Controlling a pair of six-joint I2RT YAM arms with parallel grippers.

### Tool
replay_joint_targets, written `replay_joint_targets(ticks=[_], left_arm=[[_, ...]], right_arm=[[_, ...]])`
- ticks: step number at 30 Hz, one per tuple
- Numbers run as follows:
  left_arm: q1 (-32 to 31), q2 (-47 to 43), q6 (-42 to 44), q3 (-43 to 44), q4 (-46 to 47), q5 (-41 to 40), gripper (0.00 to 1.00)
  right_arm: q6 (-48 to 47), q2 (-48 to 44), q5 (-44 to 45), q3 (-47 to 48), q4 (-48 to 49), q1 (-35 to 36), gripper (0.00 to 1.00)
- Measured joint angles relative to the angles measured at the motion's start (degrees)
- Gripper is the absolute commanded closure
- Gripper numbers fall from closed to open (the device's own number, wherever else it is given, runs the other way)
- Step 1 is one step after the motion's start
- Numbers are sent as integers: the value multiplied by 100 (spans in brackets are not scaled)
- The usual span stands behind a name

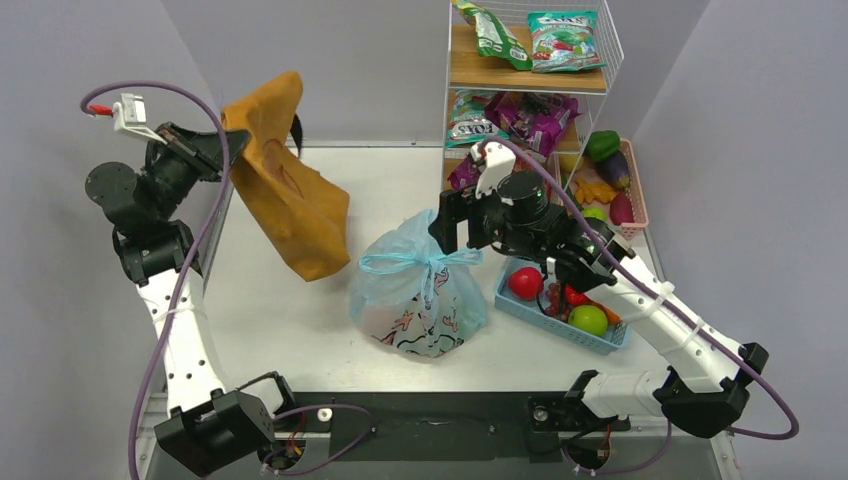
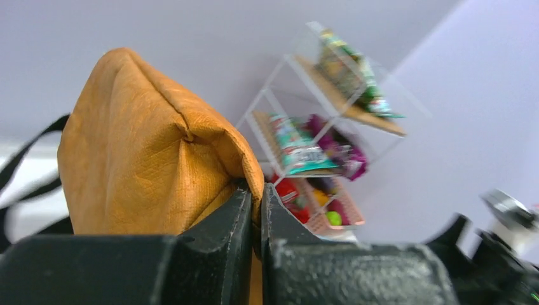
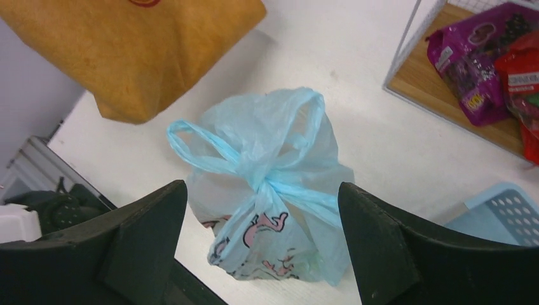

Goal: Place the food into the grocery bag and tie it
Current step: Pick up the grocery bag from the center of the board, then adjust the grocery bag at the center of the board.

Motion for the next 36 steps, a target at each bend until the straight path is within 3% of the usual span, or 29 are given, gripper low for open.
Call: replay_joint_targets(ticks=[4, 10, 14, 18, 24, 36], left_arm=[[-127, 85, -1425, 214, 1971, 439, 100], [-341, 264, -3425, 70, 4599, 153, 100], [-645, 957, -4505, 514, 5604, 63, 100], [-946, 1530, -5327, 1060, 6161, 76, 100], [-1281, 1587, -5827, 1377, 6566, 87, 100], [-1458, 1530, -5976, 1679, 6655, -7, 100]], right_arm=[[79, 101, -883, 125, 599, -553, 15], [334, 507, -2022, 363, 1482, -1054, 15], [531, 717, -2697, 387, 2033, -1169, 15], [1034, 925, -3311, 339, 2962, -1456, 15], [2129, 1419, -3978, 195, 4459, -1836, 16], [3104, 2146, -4572, -354, 5322, -1893, 18]])
